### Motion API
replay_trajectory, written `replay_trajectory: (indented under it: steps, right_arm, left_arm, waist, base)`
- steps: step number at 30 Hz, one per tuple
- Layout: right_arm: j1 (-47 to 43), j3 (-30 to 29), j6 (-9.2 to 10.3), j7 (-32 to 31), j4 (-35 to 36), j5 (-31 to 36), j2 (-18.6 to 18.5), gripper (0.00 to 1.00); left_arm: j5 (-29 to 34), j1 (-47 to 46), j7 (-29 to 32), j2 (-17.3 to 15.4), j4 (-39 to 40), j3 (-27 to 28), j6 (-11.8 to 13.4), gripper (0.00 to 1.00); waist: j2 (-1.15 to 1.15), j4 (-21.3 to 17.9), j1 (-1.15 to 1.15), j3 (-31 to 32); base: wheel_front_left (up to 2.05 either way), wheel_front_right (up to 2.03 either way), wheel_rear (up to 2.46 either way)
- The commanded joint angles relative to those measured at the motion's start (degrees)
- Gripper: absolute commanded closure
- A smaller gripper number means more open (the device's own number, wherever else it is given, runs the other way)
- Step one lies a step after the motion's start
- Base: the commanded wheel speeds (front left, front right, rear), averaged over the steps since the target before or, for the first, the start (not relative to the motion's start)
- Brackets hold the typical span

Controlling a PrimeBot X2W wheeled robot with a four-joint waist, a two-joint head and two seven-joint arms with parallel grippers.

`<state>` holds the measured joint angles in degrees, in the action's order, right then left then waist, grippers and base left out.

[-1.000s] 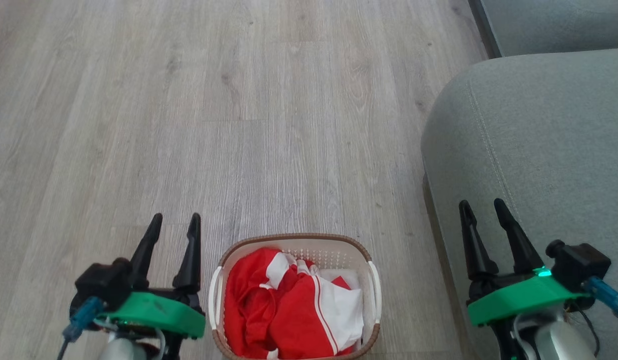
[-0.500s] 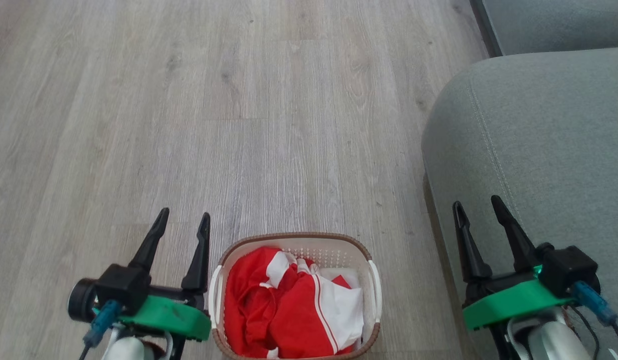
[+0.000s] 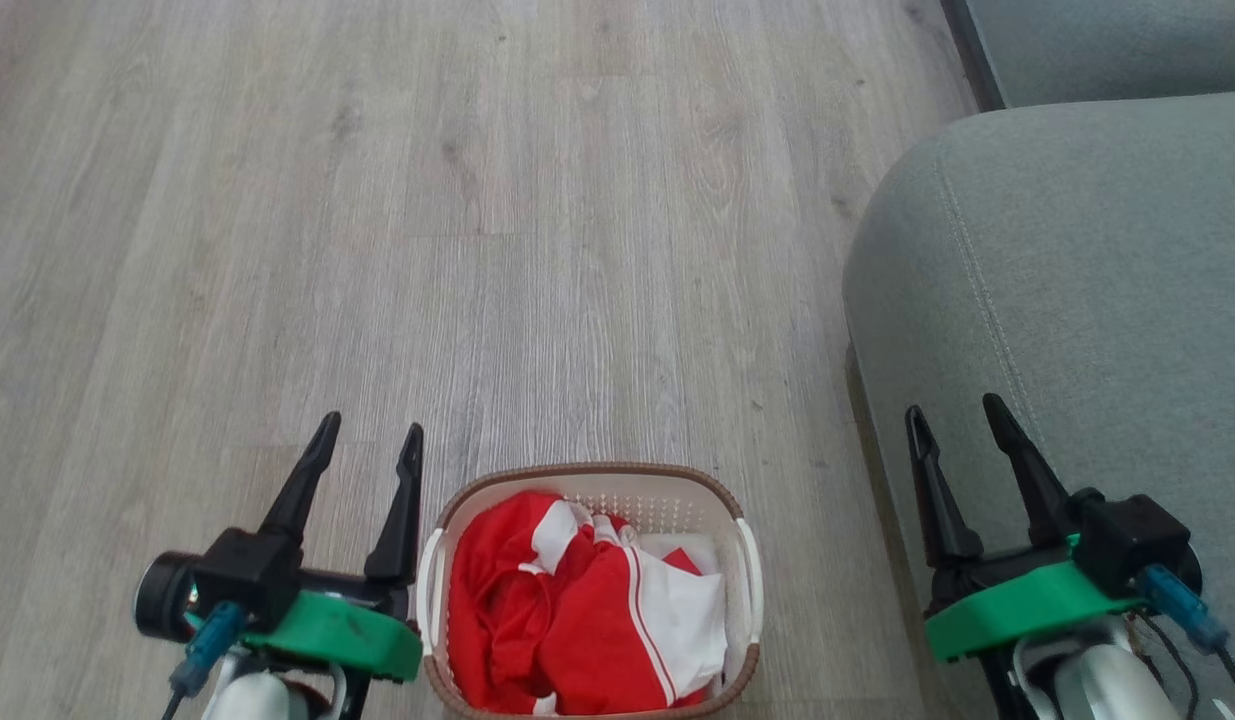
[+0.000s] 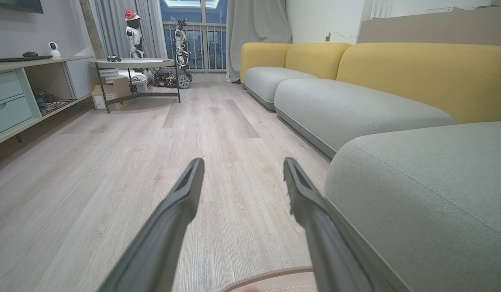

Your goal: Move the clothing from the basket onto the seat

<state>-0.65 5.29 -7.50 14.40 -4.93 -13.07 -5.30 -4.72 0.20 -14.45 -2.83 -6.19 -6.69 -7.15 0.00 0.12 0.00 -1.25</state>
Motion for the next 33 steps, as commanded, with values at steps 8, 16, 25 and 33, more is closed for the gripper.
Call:
replay_trajectory:
  steps: [8,16,25,33]
  right_arm:
    - [1.42,0.94,0.01,0.60,1.44,0.41,0.10,0.00]
    - [1.59,0.81,0.01,0.60,1.46,0.37,0.15,0.00]
    - [2.43,0.65,0.01,0.60,1.89,0.43,0.15,0.00]
    - [3.97,0.49,0.01,0.60,2.45,0.35,-0.15,0.00]
  left_arm:
    - [0.13,-3.11,-0.55,-0.19,1.93,2.16,-0.34,0.00]
    - [0.03,-3.35,-0.55,-0.15,1.86,2.19,-0.34,0.00]
    - [-0.19,-4.39,-0.55,-0.11,1.94,2.16,-0.34,0.00]
    - [-0.44,-6.23,-0.55,-0.09,2.02,1.85,-0.34,0.00]
  waist:
    - [0.00,-0.10,0.00,-0.33]
    - [0.00,-0.25,0.00,-0.85]
    - [0.00,-0.72,0.00,-2.85]
    - [0.00,-1.23,0.00,-6.41]
  base:
    - [0.00,0.00,0.00]
    - [0.00,0.00,0.00]
    - [0.00,0.00,0.00]
    - [0.00,0.00,0.00]
